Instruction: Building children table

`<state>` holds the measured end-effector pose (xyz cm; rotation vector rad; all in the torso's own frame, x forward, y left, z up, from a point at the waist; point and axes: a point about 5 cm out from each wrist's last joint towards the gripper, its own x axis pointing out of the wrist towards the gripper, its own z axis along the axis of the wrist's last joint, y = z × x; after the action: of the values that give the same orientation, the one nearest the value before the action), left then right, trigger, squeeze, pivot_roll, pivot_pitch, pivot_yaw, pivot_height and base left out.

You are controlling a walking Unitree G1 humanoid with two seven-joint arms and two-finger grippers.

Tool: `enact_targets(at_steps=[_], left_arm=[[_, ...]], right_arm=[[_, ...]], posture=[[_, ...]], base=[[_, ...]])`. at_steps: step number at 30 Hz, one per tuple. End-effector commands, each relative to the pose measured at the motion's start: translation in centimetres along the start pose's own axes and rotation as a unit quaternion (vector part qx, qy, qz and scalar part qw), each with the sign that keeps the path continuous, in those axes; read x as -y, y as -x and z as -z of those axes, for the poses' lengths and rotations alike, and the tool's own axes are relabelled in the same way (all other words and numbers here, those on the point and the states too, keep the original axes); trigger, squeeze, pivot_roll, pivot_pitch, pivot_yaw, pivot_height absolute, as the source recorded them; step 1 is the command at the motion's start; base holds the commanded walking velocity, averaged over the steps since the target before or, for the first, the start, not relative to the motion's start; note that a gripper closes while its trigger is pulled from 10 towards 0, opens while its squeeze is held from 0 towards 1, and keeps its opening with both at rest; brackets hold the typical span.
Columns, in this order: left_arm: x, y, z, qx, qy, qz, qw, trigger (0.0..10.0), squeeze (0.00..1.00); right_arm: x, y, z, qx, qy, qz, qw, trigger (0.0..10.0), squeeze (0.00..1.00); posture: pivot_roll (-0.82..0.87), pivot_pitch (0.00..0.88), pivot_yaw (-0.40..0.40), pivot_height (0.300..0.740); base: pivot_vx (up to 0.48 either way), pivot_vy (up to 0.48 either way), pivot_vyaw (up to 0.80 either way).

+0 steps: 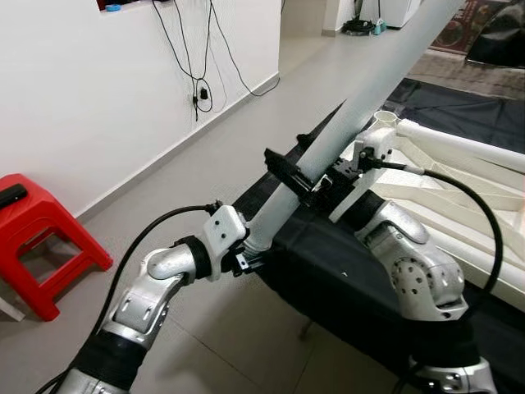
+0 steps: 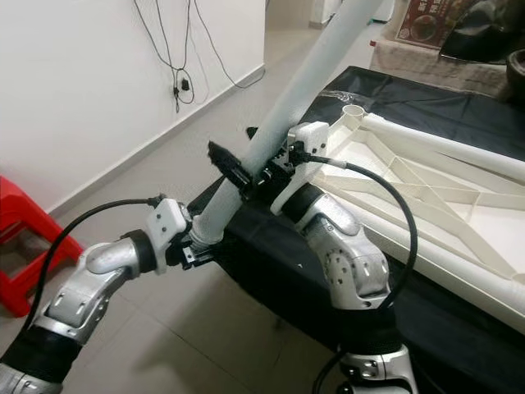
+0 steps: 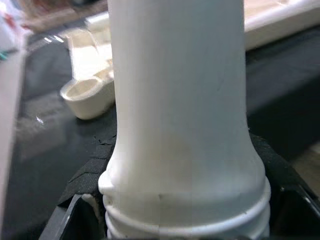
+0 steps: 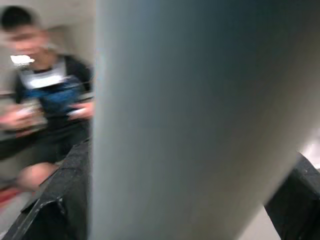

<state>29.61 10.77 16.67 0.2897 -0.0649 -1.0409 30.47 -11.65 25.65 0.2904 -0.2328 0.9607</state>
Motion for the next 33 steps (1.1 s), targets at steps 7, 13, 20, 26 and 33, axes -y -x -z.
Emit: enact_targets(at_steps=[7, 13, 20, 26, 33], left_arm=[[1.8, 0.8, 0.0, -0.002, 0.06, 0.066, 0.996, 10.0, 0.0], [2.5, 0.9, 0.1, -0.006, 0.077, 0.079, 0.994, 10.0, 0.0], [3.0, 1.0, -0.1, -0.009, 0.089, 0.093, 0.992, 10.0, 0.0], [3.3, 1.1, -0.2, -0.01, 0.098, 0.098, 0.99, 10.0, 0.0], [3.6, 1.1, -0.1, -0.011, 0.108, 0.1, 0.989, 10.0, 0.0]], right_arm=[[-1.7, 0.1, 0.3, -0.019, -0.046, -0.095, 0.994, 10.0, 0.0], [-2.5, 0.1, 0.3, -0.028, -0.058, -0.134, 0.989, 10.0, 0.0], [-3.0, 0.0, 0.2, -0.032, -0.069, -0.152, 0.985, 10.0, 0.0], [-3.4, 0.1, 0.4, -0.042, -0.075, -0.166, 0.982, 10.0, 0.0], [-3.5, 0.2, 0.7, -0.058, -0.064, -0.169, 0.982, 10.0, 0.0]], posture=[[0.03, 0.11, 0.015, 0.74], [0.03, 0.111, 0.015, 0.74], [0.02, 0.11, 0.016, 0.74], [0.02, 0.113, 0.014, 0.74], [0.02, 0.113, 0.013, 0.74]], base=[[0.0, 0.0, 0.0], [0.0, 0.0, 0.0], [0.0, 0.0, 0.0], [0.0, 0.0, 0.0], [0.0, 0.0, 0.0]])
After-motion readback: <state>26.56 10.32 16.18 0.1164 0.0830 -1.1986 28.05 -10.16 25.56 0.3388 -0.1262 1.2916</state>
